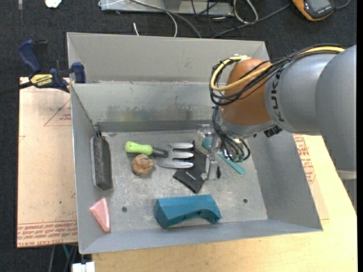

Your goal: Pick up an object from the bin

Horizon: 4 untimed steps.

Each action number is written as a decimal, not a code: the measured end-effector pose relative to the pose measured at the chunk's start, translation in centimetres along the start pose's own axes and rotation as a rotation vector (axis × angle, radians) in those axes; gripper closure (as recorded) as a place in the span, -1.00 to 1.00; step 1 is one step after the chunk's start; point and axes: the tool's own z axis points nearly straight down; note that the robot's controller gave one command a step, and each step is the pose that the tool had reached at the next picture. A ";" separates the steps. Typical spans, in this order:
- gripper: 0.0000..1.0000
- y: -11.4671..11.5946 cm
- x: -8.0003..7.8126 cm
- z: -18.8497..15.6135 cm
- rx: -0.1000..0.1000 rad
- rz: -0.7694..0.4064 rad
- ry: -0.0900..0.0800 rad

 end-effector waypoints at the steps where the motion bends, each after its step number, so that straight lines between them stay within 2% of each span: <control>1: -1.00 0.0 0.0 0.5 0.000 -0.001 -0.001; 2: 1.00 1.0 2.3 0.7 -0.002 0.064 0.000; 4: 1.00 1.0 2.3 -0.4 -0.002 0.063 0.001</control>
Offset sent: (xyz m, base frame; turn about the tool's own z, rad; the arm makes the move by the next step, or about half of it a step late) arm -0.0232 0.0090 -0.0083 0.0659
